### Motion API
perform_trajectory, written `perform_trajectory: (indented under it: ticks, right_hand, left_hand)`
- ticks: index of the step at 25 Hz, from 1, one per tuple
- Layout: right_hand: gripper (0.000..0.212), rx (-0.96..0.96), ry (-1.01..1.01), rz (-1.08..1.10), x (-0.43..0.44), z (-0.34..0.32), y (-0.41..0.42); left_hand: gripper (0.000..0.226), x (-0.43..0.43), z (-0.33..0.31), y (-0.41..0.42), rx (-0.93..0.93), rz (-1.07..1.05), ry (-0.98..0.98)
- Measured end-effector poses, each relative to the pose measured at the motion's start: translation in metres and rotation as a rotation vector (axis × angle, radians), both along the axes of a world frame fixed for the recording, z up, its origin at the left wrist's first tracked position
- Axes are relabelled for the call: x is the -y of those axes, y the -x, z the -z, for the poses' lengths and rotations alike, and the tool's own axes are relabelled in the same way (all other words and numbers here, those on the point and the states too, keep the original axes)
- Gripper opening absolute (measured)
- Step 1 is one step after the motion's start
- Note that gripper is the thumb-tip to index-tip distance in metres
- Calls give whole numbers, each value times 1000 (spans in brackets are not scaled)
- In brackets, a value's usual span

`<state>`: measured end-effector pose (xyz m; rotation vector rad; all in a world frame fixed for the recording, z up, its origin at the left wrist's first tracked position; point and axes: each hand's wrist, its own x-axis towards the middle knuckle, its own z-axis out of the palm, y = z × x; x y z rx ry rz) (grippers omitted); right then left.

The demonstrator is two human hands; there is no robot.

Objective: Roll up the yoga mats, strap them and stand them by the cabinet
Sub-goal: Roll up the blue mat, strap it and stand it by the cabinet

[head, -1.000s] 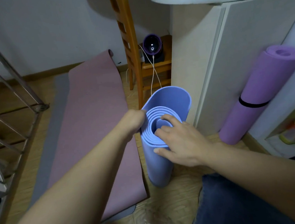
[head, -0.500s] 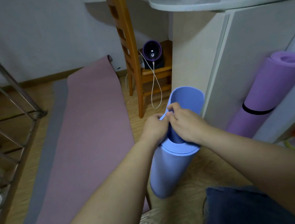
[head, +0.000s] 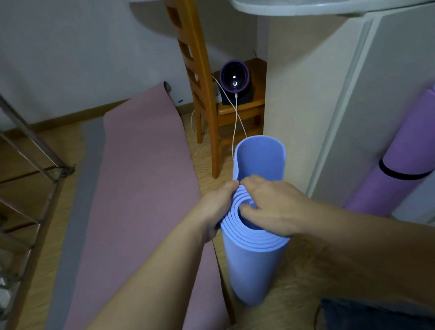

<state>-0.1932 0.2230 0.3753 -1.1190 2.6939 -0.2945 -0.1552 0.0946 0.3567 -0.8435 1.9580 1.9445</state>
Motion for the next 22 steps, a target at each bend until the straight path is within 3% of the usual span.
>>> perform_trajectory:
  ticks: [2, 5, 7, 9, 12, 16, 19, 22]
  right_hand:
    - [32, -31, -51, -40, -4, 5, -4]
    - [25, -49, -15, -52, 1, 7, 4]
    - [36, -28, -6, -120, -1, 8, 5]
    - [45, -14, 19, -193, -9, 7, 2]
    - [47, -12, 60, -204, -17, 8, -2]
    - [40, -4, 292, -104, -18, 18, -5]
    - [56, -145, 322, -40, -20, 23, -8]
    - [72, -192, 279, 3, -21, 19, -9]
  left_hand:
    - [22, 3, 0, 6, 34, 26, 53]
    - [27, 5, -9, 17, 43, 60, 568]
    - [31, 4, -14, 10, -46, 218, 911]
    - [33, 1, -17, -2, -141, 340, 1003]
    - [44, -2, -13, -10, -191, 311, 847]
    - [57, -14, -16, -13, -263, 225, 655]
    - [45, -17, -18, -29, -316, 308, 453]
    - [11, -11, -18, -38, -277, 415, 147]
